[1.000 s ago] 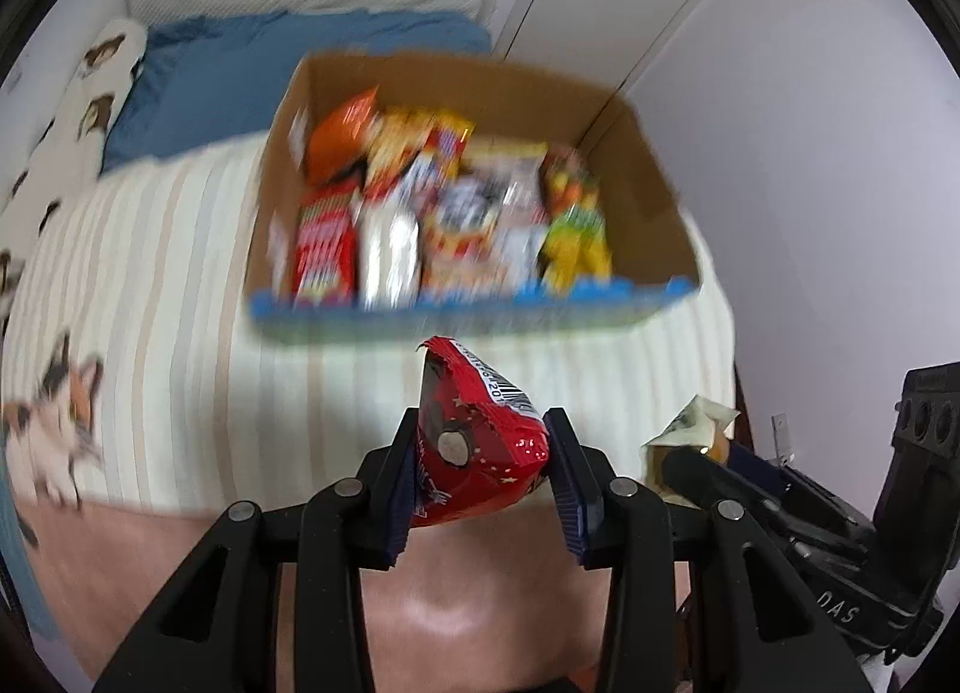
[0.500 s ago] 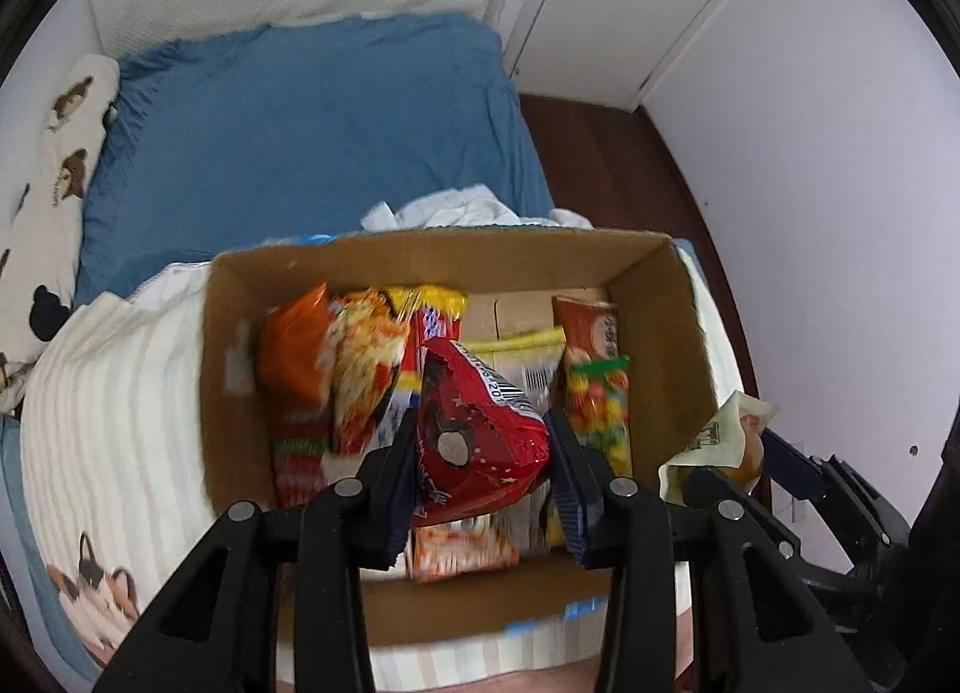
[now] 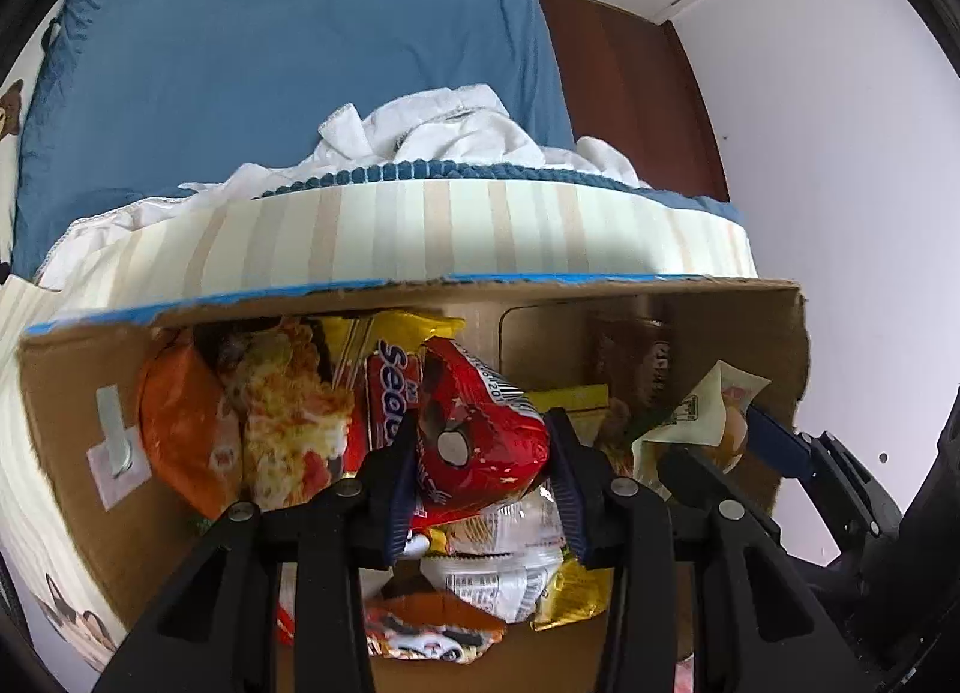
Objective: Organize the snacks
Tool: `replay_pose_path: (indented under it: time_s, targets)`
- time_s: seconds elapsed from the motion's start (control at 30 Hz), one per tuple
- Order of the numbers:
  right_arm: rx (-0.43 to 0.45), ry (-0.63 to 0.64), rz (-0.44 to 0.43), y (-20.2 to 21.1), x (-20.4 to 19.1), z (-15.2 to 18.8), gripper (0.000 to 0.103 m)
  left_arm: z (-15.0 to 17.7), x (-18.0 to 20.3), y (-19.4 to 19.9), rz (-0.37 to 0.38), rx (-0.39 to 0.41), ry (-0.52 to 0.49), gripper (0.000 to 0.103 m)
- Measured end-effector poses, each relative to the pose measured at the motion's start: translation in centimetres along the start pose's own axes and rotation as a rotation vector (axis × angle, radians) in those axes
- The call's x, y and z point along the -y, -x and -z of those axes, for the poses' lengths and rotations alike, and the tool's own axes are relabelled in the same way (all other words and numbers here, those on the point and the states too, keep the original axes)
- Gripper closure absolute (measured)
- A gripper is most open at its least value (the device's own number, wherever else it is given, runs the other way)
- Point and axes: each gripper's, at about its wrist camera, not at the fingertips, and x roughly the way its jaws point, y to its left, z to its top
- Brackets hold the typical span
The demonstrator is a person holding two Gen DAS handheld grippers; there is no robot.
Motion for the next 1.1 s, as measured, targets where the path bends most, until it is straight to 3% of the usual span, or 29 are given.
replay_pose_path:
  time_s: [0.07,0.1,0.13,0.2,0.37,0.4,0.67,1.1]
  targets:
    - [-0.042,0.002,-0.002,-1.1,0.1,-0.3,0.037,-0.1,-0.2,-0.4,0.001,-0.022,0.013,0.065]
    - [-0.051,0.004,0.012,-1.4,0.1,-0.4,0.019,-0.1,-0.3,-0.8,-0.012,-0.042,0.025,0.065]
    - [-0.049,0.011,0.025,-1.6,-0.1,-0.4,0.007,-0.1,-0.4,-1.1,-0.024,-0.047,0.03,0.065]
    - [-0.045,0.013,0.042,-1.5,-0.3,-0.2,0.007,0.1,-0.4,-1.0,-0.051,-0.031,0.017,0.061]
    - [-0.075,0.001,0.076,-1.6,-0.5,0.3,0.006,0.7,-0.6,0.2,-0.107,0.012,0.001,0.015]
    - [-0.076,0.001,0.08,-1.3,-0.7,0.4,0.006,1.0,-0.6,0.6,-0.118,0.02,-0.003,0.012]
    - [-0.091,-0.016,0.124,-0.7,-1.2,1.7,0.003,3.0,-1.1,2.1,-0.133,0.062,-0.004,0.012]
    - [-0.024,-0.013,0.119,1.7,-1.6,4.7,0.003,7.7,-0.8,5.2,-0.198,0.223,-0.015,0.012]
